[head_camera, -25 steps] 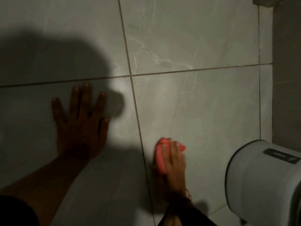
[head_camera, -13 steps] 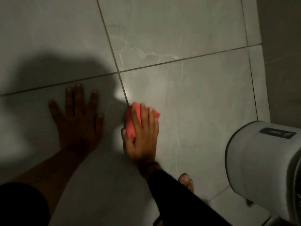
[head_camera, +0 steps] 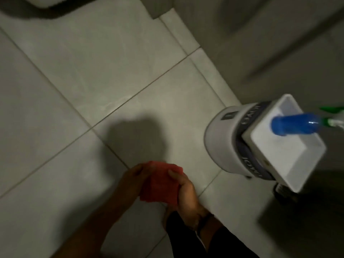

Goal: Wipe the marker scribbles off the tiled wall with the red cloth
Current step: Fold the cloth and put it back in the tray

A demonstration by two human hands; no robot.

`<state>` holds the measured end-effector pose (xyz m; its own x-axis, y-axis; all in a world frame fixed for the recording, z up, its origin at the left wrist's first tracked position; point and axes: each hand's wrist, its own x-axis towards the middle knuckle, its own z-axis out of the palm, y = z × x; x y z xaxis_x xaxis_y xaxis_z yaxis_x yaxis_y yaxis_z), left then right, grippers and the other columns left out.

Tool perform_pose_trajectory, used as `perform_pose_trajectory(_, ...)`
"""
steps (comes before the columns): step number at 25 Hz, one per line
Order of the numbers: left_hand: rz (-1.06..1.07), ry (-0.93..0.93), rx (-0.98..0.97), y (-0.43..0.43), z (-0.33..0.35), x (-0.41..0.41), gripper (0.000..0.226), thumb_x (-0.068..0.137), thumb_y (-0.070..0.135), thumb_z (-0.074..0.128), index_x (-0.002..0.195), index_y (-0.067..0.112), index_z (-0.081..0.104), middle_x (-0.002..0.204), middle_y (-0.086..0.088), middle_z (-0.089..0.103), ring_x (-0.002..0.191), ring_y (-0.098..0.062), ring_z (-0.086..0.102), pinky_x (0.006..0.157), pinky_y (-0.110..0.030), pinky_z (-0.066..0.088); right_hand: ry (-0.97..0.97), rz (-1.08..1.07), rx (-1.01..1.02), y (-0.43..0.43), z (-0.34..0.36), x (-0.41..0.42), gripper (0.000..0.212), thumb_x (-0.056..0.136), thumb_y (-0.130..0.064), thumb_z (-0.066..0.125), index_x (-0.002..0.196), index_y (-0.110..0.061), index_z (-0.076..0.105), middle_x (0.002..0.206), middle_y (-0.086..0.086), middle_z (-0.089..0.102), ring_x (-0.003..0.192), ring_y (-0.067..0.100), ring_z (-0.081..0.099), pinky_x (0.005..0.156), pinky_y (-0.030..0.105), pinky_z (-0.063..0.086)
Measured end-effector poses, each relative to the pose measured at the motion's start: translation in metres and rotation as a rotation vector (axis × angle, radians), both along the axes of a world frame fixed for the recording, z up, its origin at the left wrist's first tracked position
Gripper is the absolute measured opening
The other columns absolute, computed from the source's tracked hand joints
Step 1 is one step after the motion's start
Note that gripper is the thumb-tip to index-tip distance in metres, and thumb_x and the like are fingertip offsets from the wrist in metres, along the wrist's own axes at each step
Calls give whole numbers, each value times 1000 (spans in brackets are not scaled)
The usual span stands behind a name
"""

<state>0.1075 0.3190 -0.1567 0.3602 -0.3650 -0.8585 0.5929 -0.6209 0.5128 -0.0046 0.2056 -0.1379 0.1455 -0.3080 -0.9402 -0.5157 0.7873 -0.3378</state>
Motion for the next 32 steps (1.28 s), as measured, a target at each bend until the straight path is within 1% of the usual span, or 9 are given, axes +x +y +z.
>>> perform_pose_trajectory(3, -84, 56, -182, -55, 65, -13, 48, 80, 1, 88, 117, 29, 78, 95, 2, 86, 78, -11, 81, 64, -24, 63, -150, -259, 58, -65, 62, -25, 53, 75, -29, 63, 115, 0, 83, 109, 27, 85, 89, 38, 84, 76, 50, 69)
perform_pose_trajectory(7, -285, -79, -208, -190, 116, -33, 59, 81, 0, 85, 132, 28, 73, 107, -5, 79, 87, -20, 76, 69, -33, 66, -147, -437, -112, -173, 105, -78, 57, 72, -26, 53, 114, -6, 85, 116, 26, 83, 101, 41, 79, 103, 59, 56)
perform_pose_trajectory(11, -496, -271, -195, -309, 123, -67, 61, 84, 13, 78, 141, 32, 68, 115, 3, 74, 112, -25, 75, 94, -42, 65, -2, -567, -343, -268, 85, -111, 45, 90, 1, 45, 126, -2, 73, 130, 30, 71, 105, 41, 68, 98, 51, 57)
perform_pose_trajectory(13, -606, -350, -153, -353, 106, -86, 58, 91, 22, 72, 148, 29, 63, 129, -3, 73, 123, -28, 72, 105, -40, 60, 112, -433, -447, -307, 60, -128, 33, 97, 5, 50, 121, -5, 70, 129, 29, 68, 104, 36, 67, 92, 46, 60)
perform_pose_trajectory(17, -876, -477, 40, -406, 55, -112, 49, 107, 28, 55, 154, 14, 56, 152, -15, 63, 139, -34, 63, 116, -42, 49, 221, -228, -368, -346, 7, -155, 42, 99, 5, 63, 140, -5, 62, 142, 27, 68, 122, 41, 69, 107, 52, 60)
perform_pose_trajectory(21, -1006, -662, 123, -416, 26, -121, 41, 109, 22, 51, 146, 5, 57, 143, -18, 66, 132, -37, 66, 109, -45, 53, 323, -149, -374, -349, -29, -159, 43, 88, -1, 83, 128, -5, 70, 132, 20, 75, 120, 38, 72, 109, 51, 61)
perform_pose_trajectory(26, -1183, -775, 172, -420, 32, -129, 49, 106, 26, 59, 150, 8, 49, 144, -14, 61, 131, -35, 67, 104, -45, 55, 526, -50, -576, -341, -36, -156, 41, 74, -32, 98, 91, -29, 60, 82, -17, 57, 91, 20, 63, 75, 27, 51)
perform_pose_trajectory(30, -1167, -799, 135, -415, 67, -125, 44, 109, 28, 53, 148, 8, 50, 146, -12, 59, 131, -33, 67, 105, -43, 54, 566, -30, -670, -327, -10, -146, 43, 78, -39, 92, 97, -27, 55, 98, -3, 67, 90, 24, 64, 82, 37, 61)
perform_pose_trajectory(32, -1138, -808, 43, -396, 97, -116, 43, 107, 32, 51, 146, 14, 52, 143, -8, 59, 127, -30, 68, 99, -39, 53, 559, -99, -693, -318, 27, -134, 35, 85, -41, 85, 99, -26, 57, 105, 3, 71, 86, 23, 65, 73, 33, 58)
